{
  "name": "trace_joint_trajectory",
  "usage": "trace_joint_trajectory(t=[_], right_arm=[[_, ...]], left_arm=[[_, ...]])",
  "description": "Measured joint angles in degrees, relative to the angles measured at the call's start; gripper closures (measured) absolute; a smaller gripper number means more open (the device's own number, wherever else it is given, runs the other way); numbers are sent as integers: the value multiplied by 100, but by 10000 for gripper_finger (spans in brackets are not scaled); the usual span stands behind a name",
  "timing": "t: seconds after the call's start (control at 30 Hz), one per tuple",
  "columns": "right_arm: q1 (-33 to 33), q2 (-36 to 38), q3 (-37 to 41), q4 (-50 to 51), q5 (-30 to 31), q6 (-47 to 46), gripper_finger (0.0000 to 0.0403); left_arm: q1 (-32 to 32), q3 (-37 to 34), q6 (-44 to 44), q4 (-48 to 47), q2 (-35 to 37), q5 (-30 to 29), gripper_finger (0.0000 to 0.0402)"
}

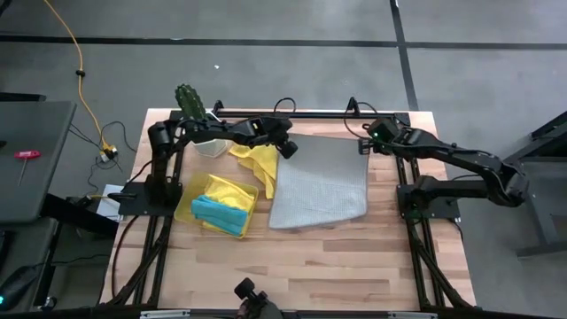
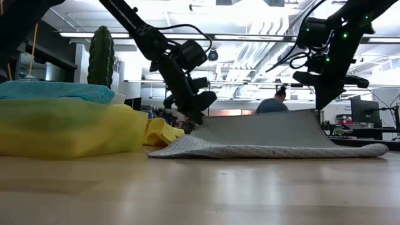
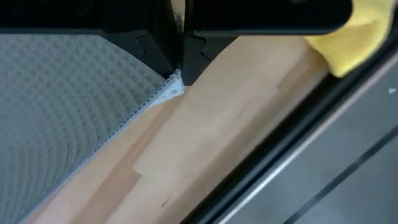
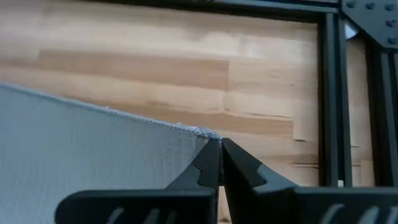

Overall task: Fold microfiber towels
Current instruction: Fold the gray microfiber towel

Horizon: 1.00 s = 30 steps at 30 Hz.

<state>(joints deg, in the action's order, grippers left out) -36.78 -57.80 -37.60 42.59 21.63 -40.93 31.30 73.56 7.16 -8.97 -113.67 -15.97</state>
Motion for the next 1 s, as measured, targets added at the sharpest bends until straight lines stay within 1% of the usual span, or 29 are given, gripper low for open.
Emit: trace_joint_trajectory(t=[0.13, 0.23, 0.3, 0.43, 0.57, 0.6, 0.67, 0.7, 0.8, 0.87, 0.9, 0.93, 1.0], right_arm=[[-68, 0, 0, -85, 151, -347, 395], [-131, 0, 0, -116, 129, -530, 373], [-178, 0, 0, -180, 62, -530, 348], [-260, 0, -127, -297, -57, -487, 284], [-292, 10, -620, -259, -82, 238, 226], [-292, 11, -782, -216, -200, 503, 216], [-292, 17, -1106, -58, -828, 1108, 200], [-283, 17, -1242, 120, -1327, 1397, 196], [-132, 17, -1420, 818, -2956, 1879, 193], [99, 17, -1363, 1324, -3772, 1961, 198], [257, 17, -1280, 1589, -4017, 1997, 201], [435, 17, -1158, 1799, -4149, 2005, 205], [836, 15, -870, 2010, -4177, 1978, 214]], left_arm=[[159, 0, -337, 15, 0, 51, 382], [265, 1, -650, 181, 0, 50, 363], [340, 2, -741, 304, 0, 62, 345], [509, 2, -741, 320, 4, 167, 304], [651, 2, -744, 236, 252, 188, 264], [683, 0, -741, 219, 376, 244, 255], [749, 2, -743, 182, 669, 496, 240], [770, 6, -741, 181, 800, 779, 234], [772, 7, -738, 144, 1093, 2137, 226], [653, 9, -670, 197, 1141, 2989, 225], [558, 9, -625, 184, 1143, 3273, 225], [443, 9, -609, 171, 1143, 3395, 225], [128, 9, -621, 170, 1088, 3374, 225]])
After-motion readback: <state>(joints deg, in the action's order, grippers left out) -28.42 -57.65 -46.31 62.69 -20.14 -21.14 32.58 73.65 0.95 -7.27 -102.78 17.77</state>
